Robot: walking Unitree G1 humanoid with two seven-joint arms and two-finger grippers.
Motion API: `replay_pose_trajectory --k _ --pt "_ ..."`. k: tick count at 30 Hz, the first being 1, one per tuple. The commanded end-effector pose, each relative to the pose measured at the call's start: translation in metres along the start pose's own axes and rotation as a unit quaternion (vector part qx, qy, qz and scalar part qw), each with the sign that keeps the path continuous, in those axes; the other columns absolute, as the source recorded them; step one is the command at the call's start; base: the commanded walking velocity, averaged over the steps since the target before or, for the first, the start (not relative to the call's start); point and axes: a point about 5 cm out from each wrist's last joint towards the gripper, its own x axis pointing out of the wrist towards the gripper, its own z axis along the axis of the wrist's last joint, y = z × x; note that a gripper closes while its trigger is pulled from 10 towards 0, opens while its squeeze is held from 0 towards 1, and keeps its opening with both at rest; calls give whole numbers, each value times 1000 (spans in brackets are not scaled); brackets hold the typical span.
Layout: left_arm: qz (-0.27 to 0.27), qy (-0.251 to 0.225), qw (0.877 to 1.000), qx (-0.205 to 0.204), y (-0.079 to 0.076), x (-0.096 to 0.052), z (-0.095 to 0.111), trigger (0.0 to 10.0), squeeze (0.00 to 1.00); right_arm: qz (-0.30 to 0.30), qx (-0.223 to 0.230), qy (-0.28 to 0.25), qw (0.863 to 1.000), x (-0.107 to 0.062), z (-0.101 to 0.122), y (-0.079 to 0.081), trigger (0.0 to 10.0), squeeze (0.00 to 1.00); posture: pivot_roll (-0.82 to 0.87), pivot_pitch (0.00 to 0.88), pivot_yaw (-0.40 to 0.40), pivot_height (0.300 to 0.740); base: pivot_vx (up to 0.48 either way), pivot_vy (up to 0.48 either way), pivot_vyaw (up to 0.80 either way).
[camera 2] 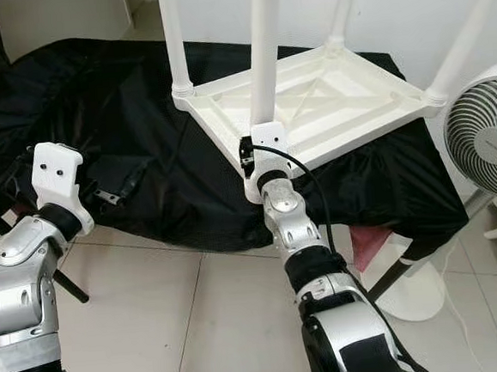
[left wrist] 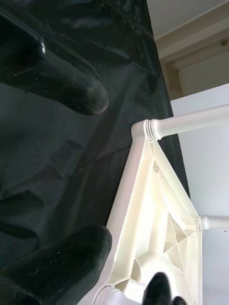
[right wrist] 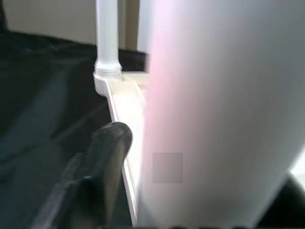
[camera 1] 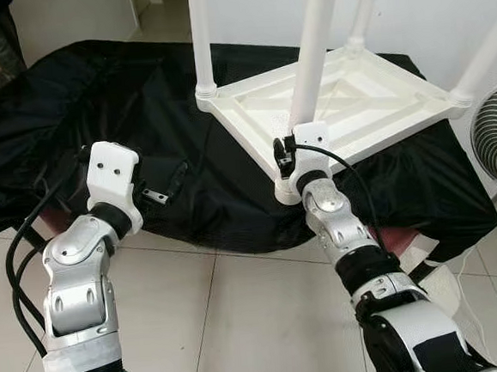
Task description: Building children table
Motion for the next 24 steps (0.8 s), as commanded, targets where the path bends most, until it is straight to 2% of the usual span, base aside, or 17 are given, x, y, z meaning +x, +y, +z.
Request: replay_pose_trajectory --k 1,2,3,4,5,6,8,9,11,12,14,15,17,19,21,23,24 --pt "107 7 994 1 11 0 -2 10000 0 9 3 -16 1000 -1 3 1 10000 1000 8 114 28 740 0 0 0" --pt "106 8 994 2 11 0 -2 10000 0 10 2 -21 1000 -2 5 2 10000 1000 8 113 27 740 0 0 0" --pt "105 8 994 2 10 0 -2 10000 0 17 5 -38 999 -4 9 2 10000 867 8 112 27 740 0 0 0" --pt "104 9 994 2 10 0 -3 10000 0 22 7 -49 999 -5 13 3 10000 867 8 112 27 740 0 0 0" --pt "104 9 995 2 10 -1 -3 10000 0 29 12 -62 998 -8 16 4 10000 0 7 110 25 740 0 0 0" --pt "104 9 995 2 10 -1 -3 10000 0 29 12 -62 998 -8 16 4 10000 0 7 110 25 740 0 0 0" --pt "97 15 995 3 10 -3 -5 10000 0 13 23 -86 996 -22 22 -1 10000 0 5 109 20 740 0 0 0" --pt "97 15 995 3 10 -3 -5 10000 0 13 23 -86 996 -22 22 -1 10000 0 5 109 20 740 0 0 0" --pt "87 23 996 3 9 -6 -8 10000 0 9 23 -89 996 -36 19 -5 10000 0 2 108 17 740 0 0 0" --pt "87 23 996 3 9 -6 -8 10000 0 9 23 -89 996 -36 19 -5 10000 0 2 108 17 740 0 0 0" --pt "80 31 996 -1 9 -9 -10 10000 0 5 22 -88 996 -53 15 -9 10000 0 -3 108 19 740 0 0 0" --pt "80 31 996 -1 9 -9 -10 10000 0 5 22 -88 996 -53 15 -9 10000 0 -3 108 19 740 0 0 0" --pt "74 40 996 -10 9 -11 -13 10000 0 -1 19 -75 997 -72 7 -15 10000 0 -6 108 21 740 0 0 0" --pt "73 43 996 -16 9 -12 -15 10000 0 -4 15 -66 998 -79 3 -17 10000 0 -15 105 24 740 0 0 0" --pt "74 56 995 -23 9 -15 -22 10000 0 -7 10 -34 999 -97 -13 -22 10000 0 -19 102 26 740 0 0 0" --pt "74 56 995 -23 9 -15 -22 10000 0 -7 10 -34 999 -97 -13 -22 10000 0 -19 102 26 740 0 0 0" --pt "81 72 994 -23 9 -20 -30 10000 0 -24 29 0 999 -111 -26 -27 10000 0 -20 100 28 740 0 0 0"
